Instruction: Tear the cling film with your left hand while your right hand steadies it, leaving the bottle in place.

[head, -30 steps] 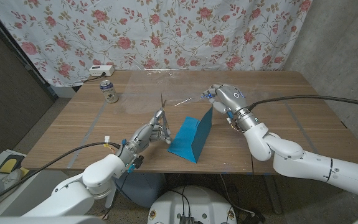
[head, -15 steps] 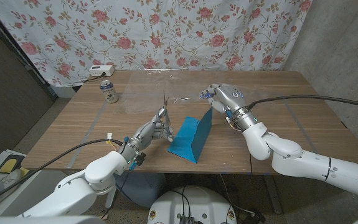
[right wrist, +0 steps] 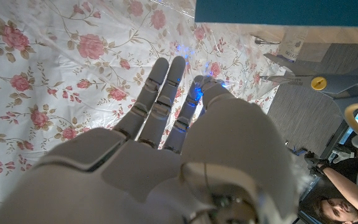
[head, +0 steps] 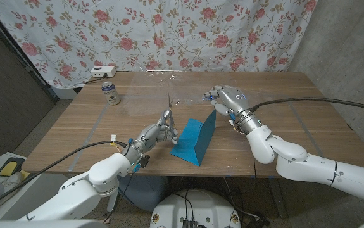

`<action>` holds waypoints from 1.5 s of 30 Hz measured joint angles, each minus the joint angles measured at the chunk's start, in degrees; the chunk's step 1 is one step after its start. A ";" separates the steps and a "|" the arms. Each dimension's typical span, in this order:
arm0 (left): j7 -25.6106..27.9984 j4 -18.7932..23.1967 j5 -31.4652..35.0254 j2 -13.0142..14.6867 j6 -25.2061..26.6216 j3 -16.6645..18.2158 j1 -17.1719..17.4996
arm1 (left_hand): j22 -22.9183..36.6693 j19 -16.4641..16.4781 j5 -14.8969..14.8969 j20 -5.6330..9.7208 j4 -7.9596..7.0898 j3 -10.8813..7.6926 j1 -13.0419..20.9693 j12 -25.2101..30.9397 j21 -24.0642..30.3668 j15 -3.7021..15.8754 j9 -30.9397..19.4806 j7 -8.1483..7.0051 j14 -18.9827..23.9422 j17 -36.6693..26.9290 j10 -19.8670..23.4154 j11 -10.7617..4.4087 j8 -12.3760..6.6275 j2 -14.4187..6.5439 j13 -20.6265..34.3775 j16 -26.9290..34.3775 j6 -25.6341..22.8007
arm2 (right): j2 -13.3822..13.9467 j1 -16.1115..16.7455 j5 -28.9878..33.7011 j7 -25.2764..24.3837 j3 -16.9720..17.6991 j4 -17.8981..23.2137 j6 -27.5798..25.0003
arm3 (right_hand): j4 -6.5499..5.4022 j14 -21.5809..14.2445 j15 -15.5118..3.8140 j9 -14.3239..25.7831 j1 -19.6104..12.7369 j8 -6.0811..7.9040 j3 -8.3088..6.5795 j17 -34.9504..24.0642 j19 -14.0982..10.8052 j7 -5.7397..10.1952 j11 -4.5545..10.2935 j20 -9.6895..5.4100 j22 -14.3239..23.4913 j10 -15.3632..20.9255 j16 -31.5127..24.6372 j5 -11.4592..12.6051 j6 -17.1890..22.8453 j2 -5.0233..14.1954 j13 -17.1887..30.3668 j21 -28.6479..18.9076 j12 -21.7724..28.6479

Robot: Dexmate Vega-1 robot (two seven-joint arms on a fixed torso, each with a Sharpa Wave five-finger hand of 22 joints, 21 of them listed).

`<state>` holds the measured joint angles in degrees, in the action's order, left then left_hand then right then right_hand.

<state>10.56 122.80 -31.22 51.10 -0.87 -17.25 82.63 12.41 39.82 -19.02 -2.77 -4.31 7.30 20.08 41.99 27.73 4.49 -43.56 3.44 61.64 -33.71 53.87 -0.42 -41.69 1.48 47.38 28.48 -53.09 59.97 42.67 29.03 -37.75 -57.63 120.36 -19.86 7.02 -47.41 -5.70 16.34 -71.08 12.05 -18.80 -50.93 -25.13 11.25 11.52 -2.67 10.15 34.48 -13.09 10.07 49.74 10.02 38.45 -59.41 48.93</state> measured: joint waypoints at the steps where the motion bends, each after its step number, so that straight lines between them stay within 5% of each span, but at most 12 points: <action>1: -0.03 0.00 0.00 0.00 0.00 -0.06 -0.07 | 0.00 0.00 0.00 0.00 0.00 0.00 0.00 0.00 0.00 0.06 0.00 -0.05 0.07 0.00 0.00 0.00 0.01 0.00 0.01 0.00 -0.05 | 0.03 0.02 0.00 0.00 0.00 0.03 -0.02 | 0.00 0.00 0.00 0.00 0.00 0.00 0.00 0.00 0.00 0.00 0.00 0.00 0.00 0.00 0.00 0.00 0.00 0.00 0.00 0.00 -0.01; 8: -0.07 -0.03 0.00 0.02 0.22 -0.40 -0.51 | 0.00 0.00 0.00 0.00 0.03 -0.06 1.31 0.04 0.00 0.02 -0.02 -0.06 0.20 0.00 0.01 0.00 0.05 -1.30 0.02 0.01 -0.06 | 0.24 0.22 0.02 0.01 0.05 0.28 -0.06 | 0.00 0.00 0.00 0.00 0.00 0.00 0.00 -0.01 0.00 0.00 0.00 0.00 0.00 0.00 0.00 0.00 0.00 0.00 0.00 0.00 -0.02; 23: -0.03 -0.25 0.00 -0.33 0.36 -1.12 -1.10 | 0.27 0.00 1.73 0.00 2.26 -5.44 8.29 0.03 0.00 0.19 -1.03 -0.13 0.42 -0.40 0.43 -0.22 0.00 -9.37 0.37 0.04 -0.14 | 0.61 0.44 -0.09 -0.18 0.15 0.39 0.44 | 0.00 0.00 0.00 0.00 0.00 0.00 0.00 0.27 0.00 0.00 0.00 0.00 0.00 0.00 0.00 0.00 0.00 0.00 0.45 0.00 -0.24; 27: -0.02 -0.37 -0.01 -0.48 0.11 -1.26 -1.11 | 0.27 -0.01 2.68 0.00 2.96 -7.90 10.46 0.02 0.00 0.10 -1.54 0.18 0.49 -0.51 0.62 -0.40 -0.36 -11.54 0.69 0.04 0.17 | 0.62 0.44 -0.18 -0.19 0.18 0.19 0.60 | 0.00 0.00 0.00 0.00 0.00 0.00 0.00 0.27 0.00 0.00 0.01 0.00 0.00 0.01 0.00 0.00 0.00 0.00 0.49 0.00 -0.45; 31: -0.02 -0.67 -0.03 -0.70 -0.56 -1.37 -1.08 | 0.53 -0.54 3.74 -0.48 4.21 -12.74 14.29 0.02 0.00 -0.09 -2.49 0.19 -0.37 -1.18 0.61 -0.41 -0.36 -13.50 1.60 0.16 0.18 | 0.61 0.33 -0.25 -0.19 0.18 -0.12 0.77 | 0.00 0.00 0.00 0.00 0.00 0.00 0.00 0.26 0.00 0.00 0.01 0.00 0.00 0.01 0.00 0.00 0.00 0.00 0.52 0.00 -0.46; 35: -0.04 -0.89 -0.04 -0.92 -1.14 -1.40 -0.91 | 0.80 -0.74 4.70 -0.29 4.70 -16.76 16.49 0.02 0.46 -0.09 -2.59 0.20 -0.38 -1.50 0.57 -0.45 -0.35 -12.88 1.74 0.16 0.19 | 0.46 0.15 -0.28 -0.13 0.19 -0.38 0.89 | 0.00 0.00 0.00 0.00 0.00 0.00 0.00 0.26 0.00 0.00 0.01 0.00 0.00 0.01 0.00 0.00 0.00 0.00 0.53 0.00 -0.51; 39: -0.04 -1.13 -0.10 -1.06 -1.66 -1.41 -0.68 | 1.06 -0.74 6.24 -0.29 4.78 -17.59 16.37 0.02 0.90 -0.07 -2.37 0.38 -0.36 -1.41 0.49 -0.53 -0.35 -11.69 1.48 0.16 0.37 | 0.17 -0.10 -0.28 0.11 0.19 -0.68 1.04 | 0.00 0.00 0.00 0.00 0.00 0.00 0.00 0.26 0.00 0.00 0.02 0.00 0.00 0.02 0.00 0.00 0.00 0.00 0.55 0.00 -0.54; 42: -0.04 -1.27 -0.16 -1.14 -2.03 -1.40 -0.53 | 0.94 -0.30 7.64 0.14 4.23 -16.68 14.56 -0.11 0.90 0.26 -1.52 0.37 -0.02 -1.04 0.49 -0.53 -0.37 -9.39 0.90 0.15 0.36 | -0.08 -0.27 -0.28 0.31 0.13 -0.87 1.08 | 0.00 0.00 0.00 0.00 0.00 0.00 0.00 0.26 0.00 0.00 0.02 0.00 0.00 0.02 0.00 0.00 0.00 0.00 0.56 0.00 -0.54; 45: -0.04 -1.40 -0.20 -1.16 -2.28 -1.24 -0.29 | 0.74 -0.11 8.66 0.33 3.26 -13.60 10.45 -0.11 0.90 0.65 -0.97 -0.14 0.38 -0.53 0.50 -0.54 -0.33 -5.29 0.55 -0.31 -0.16 | -0.41 -0.52 -0.18 0.60 -0.03 -1.14 1.10 | 0.00 0.00 0.00 0.00 0.00 0.00 0.00 0.26 0.00 0.00 0.02 0.00 0.00 0.02 0.00 0.00 0.00 0.00 0.65 0.00 -0.54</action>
<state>10.53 121.40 -31.42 49.94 -3.15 -18.48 82.34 13.15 39.71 -10.36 -2.44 -1.05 -6.31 30.53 41.87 28.63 5.14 -44.52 3.30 62.03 -34.23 54.36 -0.95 -42.03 -3.80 47.93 28.17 -53.25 59.56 42.15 28.84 -37.15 -57.66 119.21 -18.76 7.02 -47.41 -5.70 16.34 -71.08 12.05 -18.80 -50.67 -25.13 11.25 11.54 -2.67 10.15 34.50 -13.09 10.07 49.74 10.02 39.10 -59.41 48.39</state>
